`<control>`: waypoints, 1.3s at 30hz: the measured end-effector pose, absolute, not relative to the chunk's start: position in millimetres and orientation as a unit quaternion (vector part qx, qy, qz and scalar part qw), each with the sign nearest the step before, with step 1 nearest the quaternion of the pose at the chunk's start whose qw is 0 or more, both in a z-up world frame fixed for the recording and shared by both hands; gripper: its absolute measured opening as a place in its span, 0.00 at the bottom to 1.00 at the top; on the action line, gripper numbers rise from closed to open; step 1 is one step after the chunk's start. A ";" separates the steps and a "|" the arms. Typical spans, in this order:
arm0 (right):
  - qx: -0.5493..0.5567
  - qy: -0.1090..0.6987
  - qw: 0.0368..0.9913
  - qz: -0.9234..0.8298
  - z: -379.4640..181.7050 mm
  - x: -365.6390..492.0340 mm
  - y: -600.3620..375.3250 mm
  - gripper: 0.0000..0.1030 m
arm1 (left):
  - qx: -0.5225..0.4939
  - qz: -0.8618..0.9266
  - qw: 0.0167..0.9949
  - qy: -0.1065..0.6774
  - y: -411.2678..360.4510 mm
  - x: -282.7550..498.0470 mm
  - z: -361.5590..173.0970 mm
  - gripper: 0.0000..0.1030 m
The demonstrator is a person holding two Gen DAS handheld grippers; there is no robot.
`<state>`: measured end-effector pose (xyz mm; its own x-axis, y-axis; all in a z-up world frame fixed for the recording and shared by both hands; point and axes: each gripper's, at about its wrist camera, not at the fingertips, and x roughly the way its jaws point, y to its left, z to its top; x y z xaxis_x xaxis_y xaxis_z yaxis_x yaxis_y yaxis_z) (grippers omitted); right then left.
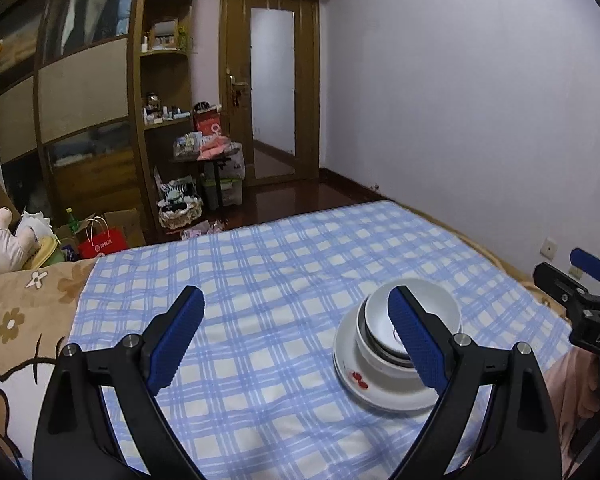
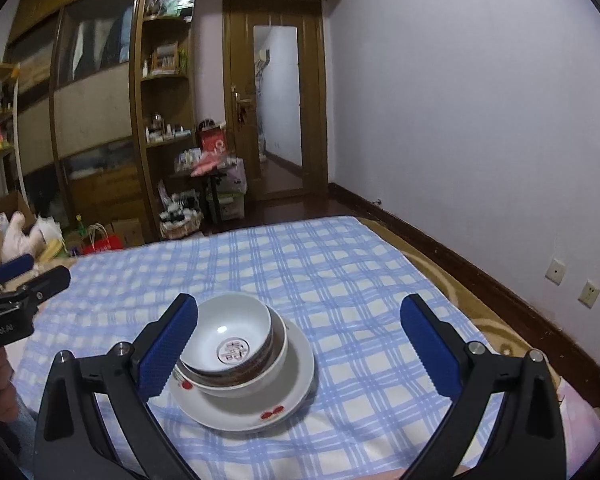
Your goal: Organize plates and bowls
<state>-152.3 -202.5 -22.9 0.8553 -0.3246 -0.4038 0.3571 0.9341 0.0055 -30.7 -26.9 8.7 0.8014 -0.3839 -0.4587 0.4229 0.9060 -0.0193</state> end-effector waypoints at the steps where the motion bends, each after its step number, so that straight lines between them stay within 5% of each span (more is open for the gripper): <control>1: 0.039 0.206 0.962 -0.176 -25.3 -151.3 -201.2 1.00 | 0.044 -0.214 0.947 0.237 -28.0 -30.2 6.9 0.89; 39: 0.063 0.225 0.956 -0.179 -34.7 -142.8 -207.7 1.00 | 0.062 -0.180 0.941 0.280 -33.3 -14.6 -9.9 0.90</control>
